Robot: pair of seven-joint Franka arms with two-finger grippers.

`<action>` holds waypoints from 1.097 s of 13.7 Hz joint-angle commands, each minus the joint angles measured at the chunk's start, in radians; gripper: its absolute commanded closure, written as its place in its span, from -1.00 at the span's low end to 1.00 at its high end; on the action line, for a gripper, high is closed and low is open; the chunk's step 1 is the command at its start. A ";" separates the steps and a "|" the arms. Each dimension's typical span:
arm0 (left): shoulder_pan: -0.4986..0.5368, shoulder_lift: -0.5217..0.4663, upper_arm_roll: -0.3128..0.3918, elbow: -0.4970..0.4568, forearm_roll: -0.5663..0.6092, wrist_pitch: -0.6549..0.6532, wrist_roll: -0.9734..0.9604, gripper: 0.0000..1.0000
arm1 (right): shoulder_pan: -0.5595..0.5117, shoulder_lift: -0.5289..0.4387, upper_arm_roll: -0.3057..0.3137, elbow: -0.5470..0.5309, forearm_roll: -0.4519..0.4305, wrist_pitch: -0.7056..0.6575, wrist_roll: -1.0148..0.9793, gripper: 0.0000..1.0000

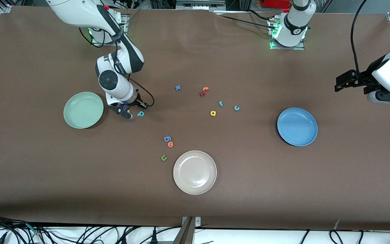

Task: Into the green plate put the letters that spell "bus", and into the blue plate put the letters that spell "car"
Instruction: 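Grasp the yellow u letter with the right gripper and lift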

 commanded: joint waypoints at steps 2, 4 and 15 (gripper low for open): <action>-0.002 -0.004 0.001 0.004 0.018 -0.013 0.026 -1.00 | 0.005 -0.008 -0.001 0.001 0.017 -0.003 0.000 0.98; -0.002 -0.004 0.001 0.004 0.020 -0.013 0.026 -1.00 | 0.005 -0.046 -0.003 0.031 0.017 -0.085 -0.006 0.98; 0.002 -0.004 0.001 0.006 0.020 -0.013 0.026 -1.00 | -0.007 -0.066 -0.377 0.287 0.012 -0.614 -0.611 0.93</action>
